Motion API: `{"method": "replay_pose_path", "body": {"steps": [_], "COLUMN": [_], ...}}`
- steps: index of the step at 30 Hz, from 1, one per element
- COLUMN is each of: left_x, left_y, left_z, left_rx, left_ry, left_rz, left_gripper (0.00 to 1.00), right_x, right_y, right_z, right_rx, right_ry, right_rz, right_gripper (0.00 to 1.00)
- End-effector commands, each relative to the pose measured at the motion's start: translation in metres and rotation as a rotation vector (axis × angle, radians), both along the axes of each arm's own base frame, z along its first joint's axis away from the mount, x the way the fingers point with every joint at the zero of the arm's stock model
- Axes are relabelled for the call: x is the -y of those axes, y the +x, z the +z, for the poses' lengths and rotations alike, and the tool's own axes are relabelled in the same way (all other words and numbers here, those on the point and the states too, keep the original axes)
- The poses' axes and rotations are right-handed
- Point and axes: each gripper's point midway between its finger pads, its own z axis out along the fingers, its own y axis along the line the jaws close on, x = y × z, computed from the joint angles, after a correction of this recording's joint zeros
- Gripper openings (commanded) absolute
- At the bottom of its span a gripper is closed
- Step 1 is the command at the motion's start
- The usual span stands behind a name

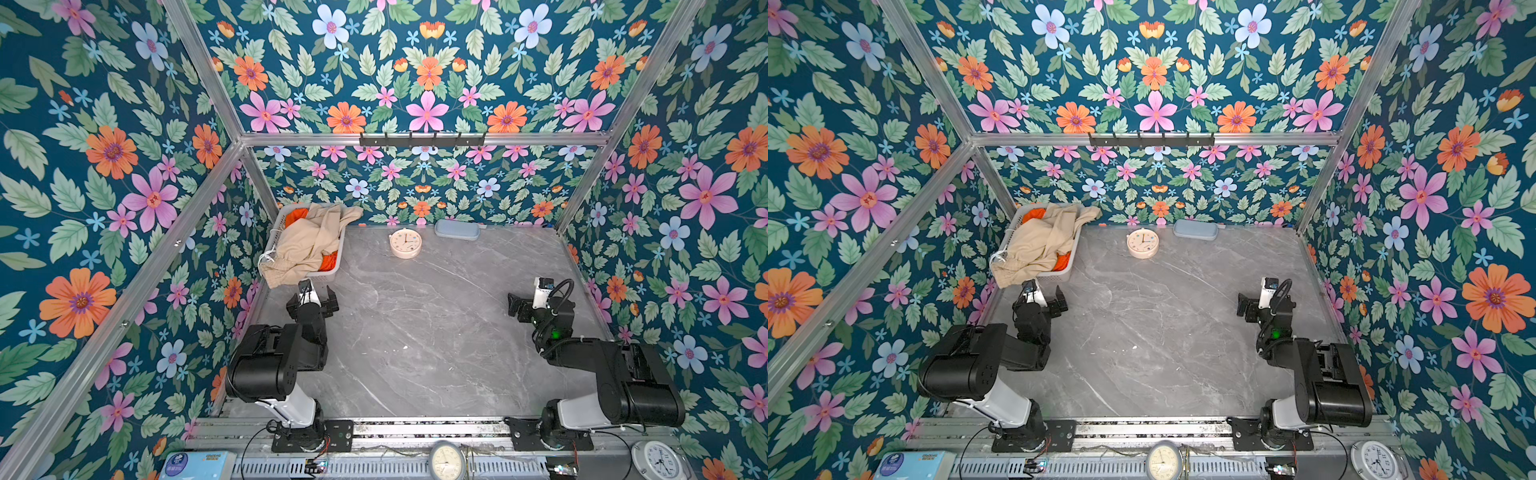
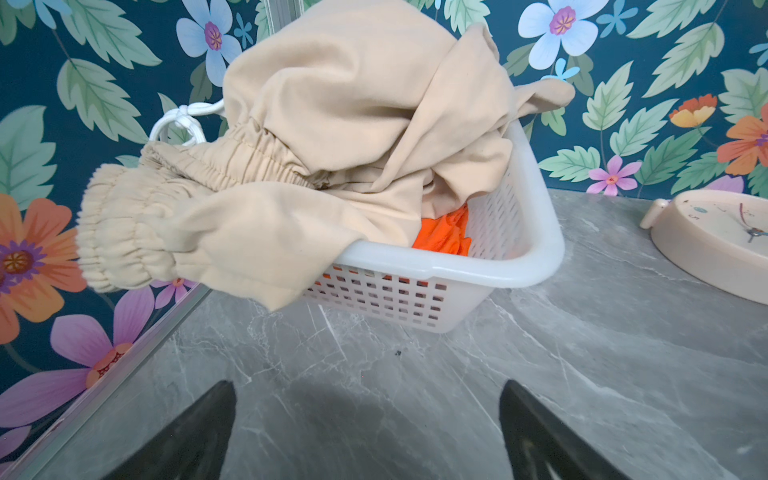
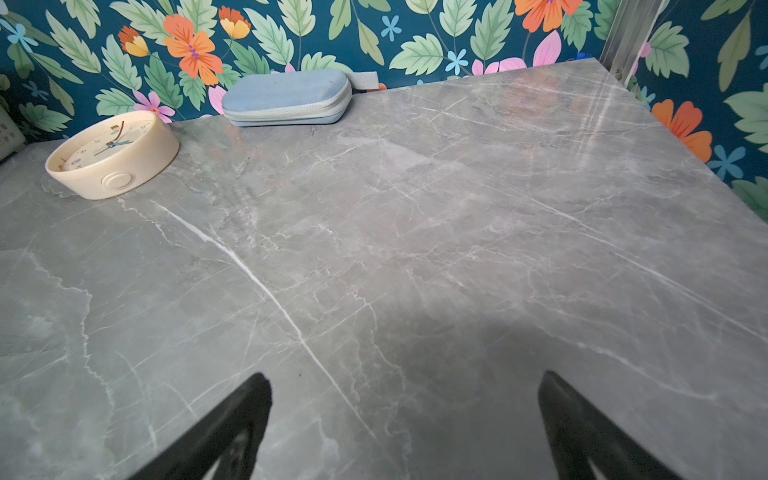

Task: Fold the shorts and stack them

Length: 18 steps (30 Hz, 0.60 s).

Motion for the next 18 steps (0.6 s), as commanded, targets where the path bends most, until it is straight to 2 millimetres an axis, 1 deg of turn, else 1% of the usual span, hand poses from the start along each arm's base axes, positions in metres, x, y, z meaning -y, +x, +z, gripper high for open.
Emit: {"method": "replay_pose_path", "body": {"steps": [1, 6, 8, 10, 12, 15, 17, 18], "left_x": [0.001, 0.002, 0.005, 0.007, 0.007, 0.012, 0.012, 0.011], "left_y": [0.002, 0.000, -0.001, -0.005, -0.012, -0.020, -0.026, -0.030], "left_z": [0.004, 0.005, 0.008, 0.016, 0.026, 0.033, 0.039, 0.042], "left_rx": [0.016, 0.021, 0.028, 0.045, 0.062, 0.020, -0.007, -0.018], "left_ry": [0.003, 0.005, 0.011, 0.020, 0.019, -0.013, -0.036, -0.054], "left_rz": [-0.007, -0.013, -0.035, -0.041, -0.035, -0.060, -0.056, -0.045], "left_gripper": [1.00, 1.00, 0.99, 0.98, 0.97, 0.94, 0.92, 0.92], "right_x": [0.001, 0.001, 0.003, 0.004, 0.000, -0.007, -0.005, -0.002], "right_y": [0.004, 0.004, 0.005, 0.005, 0.005, 0.000, -0.003, -0.005], "right_z": [0.010, 0.009, 0.012, 0.019, 0.034, 0.061, 0.079, 0.086], "right_rx": [0.040, 0.039, 0.043, 0.013, 0.002, 0.007, -0.007, -0.029], "right_ry": [0.000, 0.001, 0.004, 0.006, 0.005, 0.018, 0.044, 0.072], "right_rz": [-0.006, -0.007, -0.018, -0.024, 0.003, 0.035, 0.015, -0.023], "right_gripper": [0.99, 0.99, 0.99, 0.99, 0.99, 0.99, 0.99, 0.99]}}
